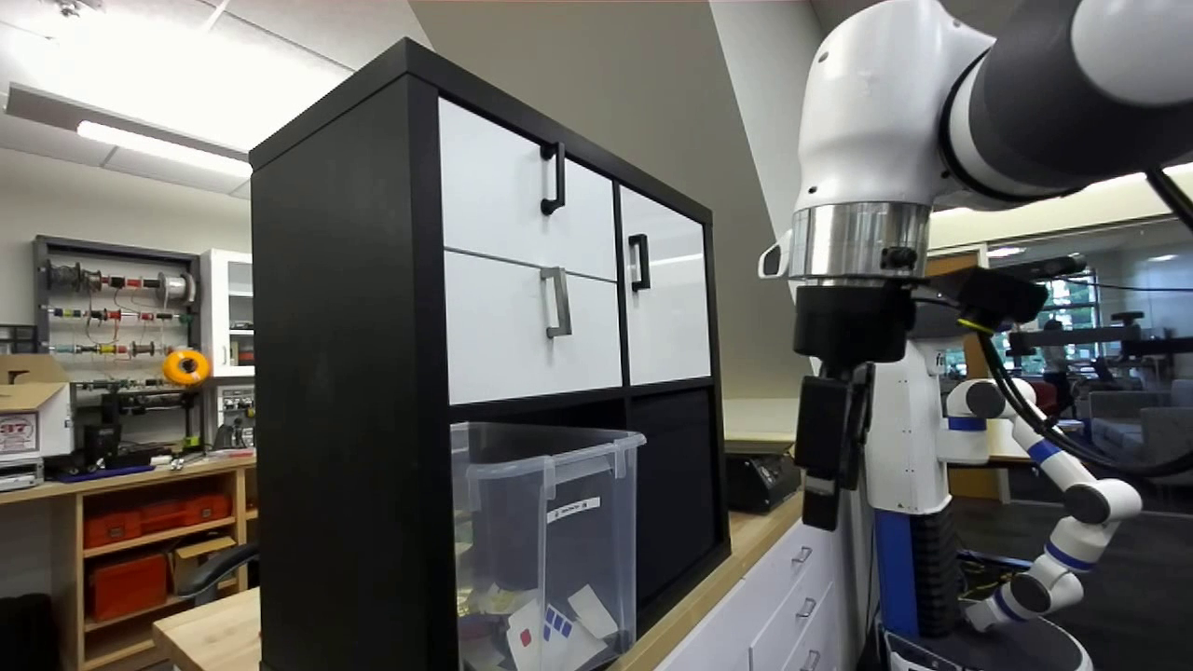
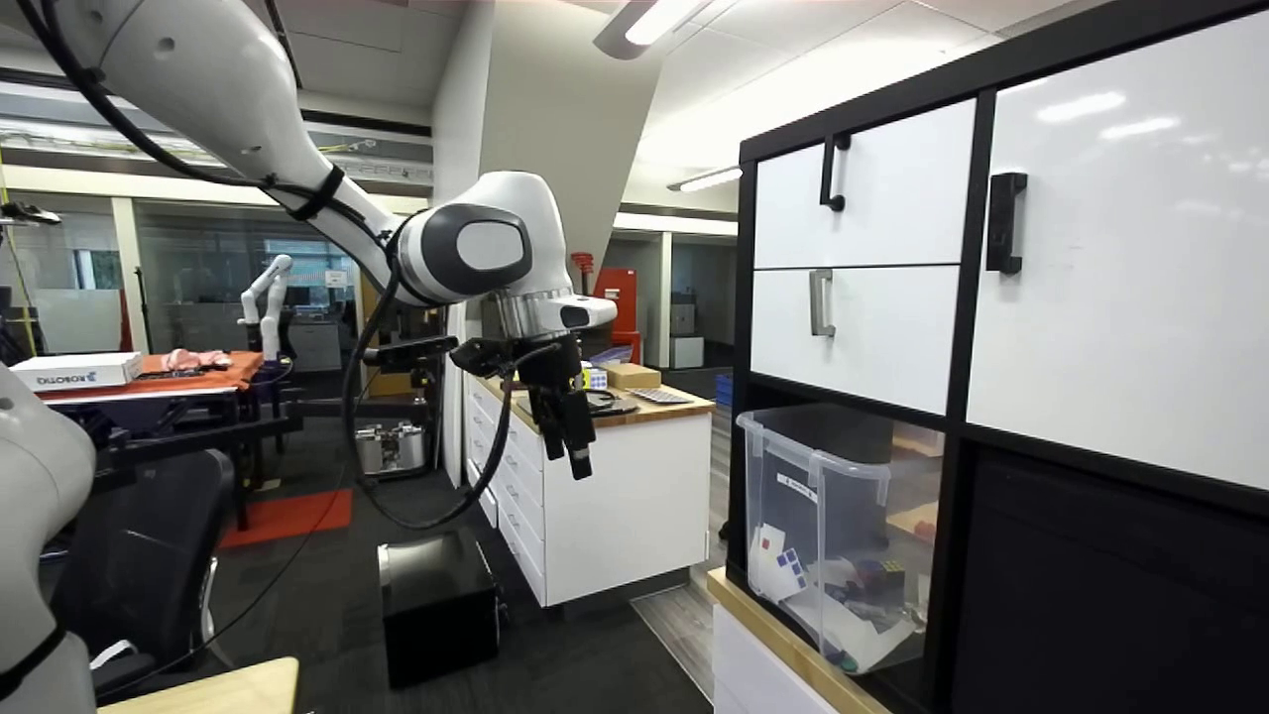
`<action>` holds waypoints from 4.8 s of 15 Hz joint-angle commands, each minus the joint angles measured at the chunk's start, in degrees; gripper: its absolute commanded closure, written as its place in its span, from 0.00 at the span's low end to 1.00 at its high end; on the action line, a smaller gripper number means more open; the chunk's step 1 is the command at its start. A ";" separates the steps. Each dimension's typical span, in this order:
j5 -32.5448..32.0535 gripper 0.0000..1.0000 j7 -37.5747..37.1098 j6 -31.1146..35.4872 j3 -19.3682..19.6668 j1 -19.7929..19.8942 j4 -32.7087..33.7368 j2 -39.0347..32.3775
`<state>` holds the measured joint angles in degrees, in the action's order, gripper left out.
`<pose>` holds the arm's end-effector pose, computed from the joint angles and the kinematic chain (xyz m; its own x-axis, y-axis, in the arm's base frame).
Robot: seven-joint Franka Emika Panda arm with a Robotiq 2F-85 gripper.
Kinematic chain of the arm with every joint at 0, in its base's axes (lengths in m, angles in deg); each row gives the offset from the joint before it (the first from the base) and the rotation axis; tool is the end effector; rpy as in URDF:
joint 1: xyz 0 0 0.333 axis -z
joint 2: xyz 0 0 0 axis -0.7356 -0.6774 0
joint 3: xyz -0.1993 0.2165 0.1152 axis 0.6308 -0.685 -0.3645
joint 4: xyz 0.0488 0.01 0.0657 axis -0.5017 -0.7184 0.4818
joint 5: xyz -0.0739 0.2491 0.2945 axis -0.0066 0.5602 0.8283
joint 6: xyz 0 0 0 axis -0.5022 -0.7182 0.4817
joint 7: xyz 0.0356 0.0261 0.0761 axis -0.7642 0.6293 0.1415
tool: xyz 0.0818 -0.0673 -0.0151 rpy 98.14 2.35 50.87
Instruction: Pull out the clear storage bin from under the cabinet
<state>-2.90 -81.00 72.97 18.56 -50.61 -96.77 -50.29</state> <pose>0.4298 0.1220 0.4136 0.9826 0.0002 0.1857 -0.0105 -0.9984 0.0563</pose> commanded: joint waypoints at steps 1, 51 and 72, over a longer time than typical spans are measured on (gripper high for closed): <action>-1.87 0.00 3.33 4.09 1.30 -0.16 3.40 -5.59; -7.43 0.00 43.43 14.95 8.37 1.13 28.08 -28.13; -21.15 0.00 58.09 28.77 9.63 0.97 30.80 -34.61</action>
<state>-21.90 -23.73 100.49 27.80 -49.92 -68.21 -83.44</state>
